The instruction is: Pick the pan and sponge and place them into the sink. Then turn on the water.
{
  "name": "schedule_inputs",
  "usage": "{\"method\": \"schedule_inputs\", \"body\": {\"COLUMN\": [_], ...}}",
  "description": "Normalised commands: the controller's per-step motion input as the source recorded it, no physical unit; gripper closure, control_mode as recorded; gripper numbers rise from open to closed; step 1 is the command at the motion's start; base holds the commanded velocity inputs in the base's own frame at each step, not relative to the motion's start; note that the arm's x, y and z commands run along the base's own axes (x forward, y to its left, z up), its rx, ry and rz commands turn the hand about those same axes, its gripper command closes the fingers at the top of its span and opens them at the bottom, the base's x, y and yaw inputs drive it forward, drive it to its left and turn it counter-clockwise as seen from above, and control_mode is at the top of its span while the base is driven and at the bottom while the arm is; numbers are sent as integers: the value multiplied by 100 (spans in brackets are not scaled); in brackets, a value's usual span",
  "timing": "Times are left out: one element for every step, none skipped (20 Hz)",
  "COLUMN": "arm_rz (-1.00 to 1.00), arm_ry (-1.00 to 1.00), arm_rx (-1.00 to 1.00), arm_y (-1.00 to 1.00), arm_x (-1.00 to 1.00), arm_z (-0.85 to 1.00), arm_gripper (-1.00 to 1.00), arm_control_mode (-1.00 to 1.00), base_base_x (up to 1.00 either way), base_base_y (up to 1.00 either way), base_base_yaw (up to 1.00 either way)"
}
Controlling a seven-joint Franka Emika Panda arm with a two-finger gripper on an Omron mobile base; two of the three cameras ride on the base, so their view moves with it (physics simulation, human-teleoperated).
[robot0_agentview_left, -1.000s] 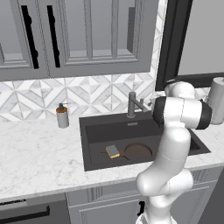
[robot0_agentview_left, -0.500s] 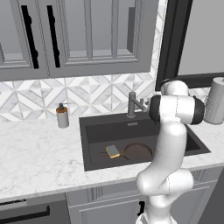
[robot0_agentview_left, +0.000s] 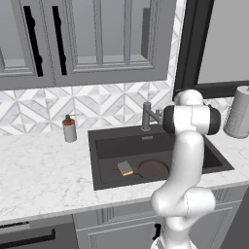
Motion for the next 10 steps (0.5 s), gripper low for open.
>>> {"method": "schedule_inputs", "body": {"arm_rz": [0, -1, 0, 0, 0, 0, 0, 0, 0, 0], "arm_ry": [-1, 0, 0, 0, 0, 0, 0, -1, -2, -1], "arm_rx": [-3, -3, -3, -3, -3, -2, -1, 0, 0, 0], "arm_y": [0, 0, 0, 0, 0, 0, 0, 0, 0, 0], "arm_x": [30, 30, 29, 29, 28, 29, 28, 29, 29, 31], "arm_z": [-21, -19, -18, -17, -15, -11, -8, -2, -1, 0], "arm_gripper": [-100, -100, -100, -100, -100, -100, -100, -100, -100, -100], "arm_control_mode": [-100, -100, -100, -100, -100, -100, -100, -100, -100, -100], "base_base_x": [0, 0, 0, 0, 0, 0, 0, 0, 0, 0], "base_base_y": [0, 0, 0, 0, 0, 0, 0, 0, 0, 0], "base_base_yaw": [0, 0, 0, 0, 0, 0, 0, 0, 0, 0]}}
